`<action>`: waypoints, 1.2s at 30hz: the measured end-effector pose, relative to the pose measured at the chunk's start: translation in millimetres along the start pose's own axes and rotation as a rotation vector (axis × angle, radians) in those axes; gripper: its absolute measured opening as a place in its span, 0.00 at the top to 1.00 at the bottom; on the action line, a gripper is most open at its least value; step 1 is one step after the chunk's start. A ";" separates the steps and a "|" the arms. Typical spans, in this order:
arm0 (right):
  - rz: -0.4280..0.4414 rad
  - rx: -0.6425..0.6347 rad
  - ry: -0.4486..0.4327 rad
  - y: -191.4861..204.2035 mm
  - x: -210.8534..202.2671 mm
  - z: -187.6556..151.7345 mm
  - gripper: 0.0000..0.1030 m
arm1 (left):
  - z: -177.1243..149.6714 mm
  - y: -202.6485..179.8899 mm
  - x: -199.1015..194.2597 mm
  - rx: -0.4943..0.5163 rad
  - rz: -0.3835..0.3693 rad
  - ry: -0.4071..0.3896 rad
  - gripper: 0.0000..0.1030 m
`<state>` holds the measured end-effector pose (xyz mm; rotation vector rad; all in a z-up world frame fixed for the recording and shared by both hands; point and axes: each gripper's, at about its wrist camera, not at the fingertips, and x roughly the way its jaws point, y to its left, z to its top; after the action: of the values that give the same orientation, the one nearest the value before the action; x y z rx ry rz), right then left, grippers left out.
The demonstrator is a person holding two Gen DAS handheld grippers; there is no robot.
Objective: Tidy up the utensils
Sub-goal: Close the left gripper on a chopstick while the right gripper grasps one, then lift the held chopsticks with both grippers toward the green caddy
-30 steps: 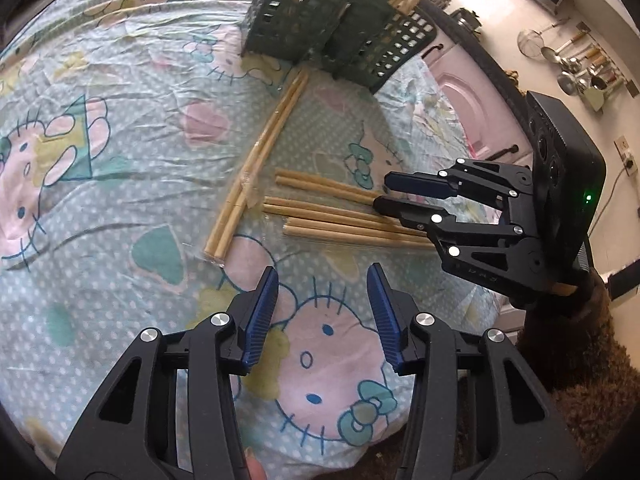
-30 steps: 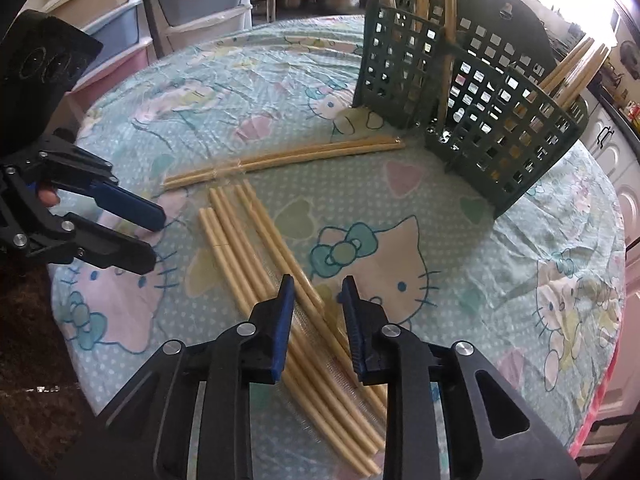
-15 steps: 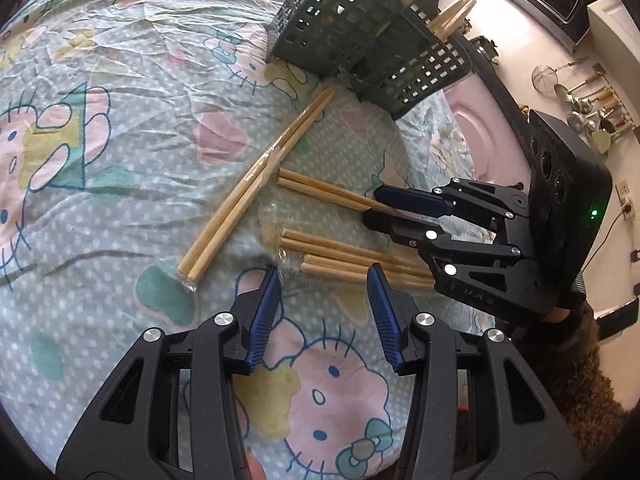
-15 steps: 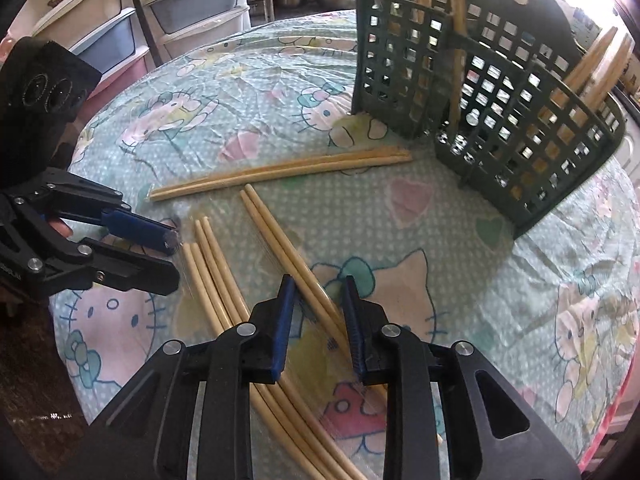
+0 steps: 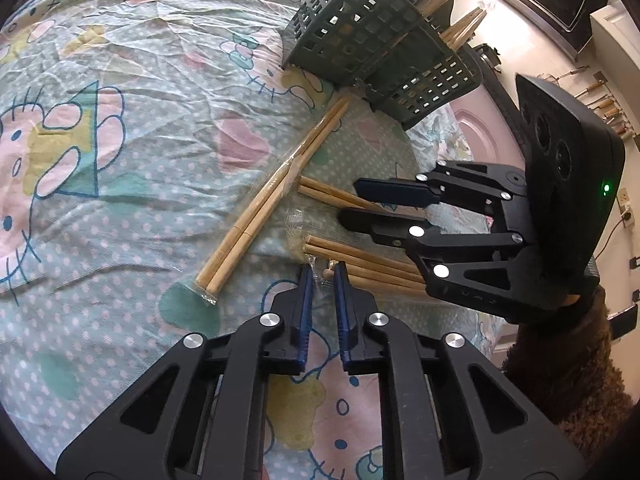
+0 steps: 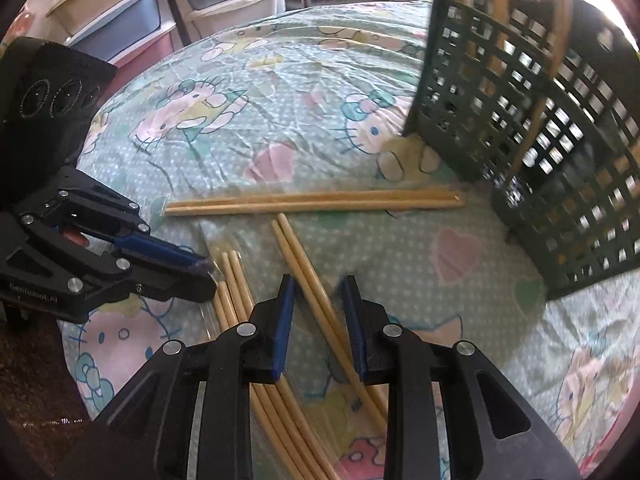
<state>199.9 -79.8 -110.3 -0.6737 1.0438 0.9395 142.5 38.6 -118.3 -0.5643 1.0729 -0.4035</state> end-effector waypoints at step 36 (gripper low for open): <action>-0.114 0.151 -0.324 -10.5 -109.0 -30.6 0.94 | 17.7 -64.4 -88.9 0.172 -0.100 -0.207 0.99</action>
<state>175.0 -144.5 -20.2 -0.4332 0.7705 0.8288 118.1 42.1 -9.9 -0.4957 0.8049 -0.5086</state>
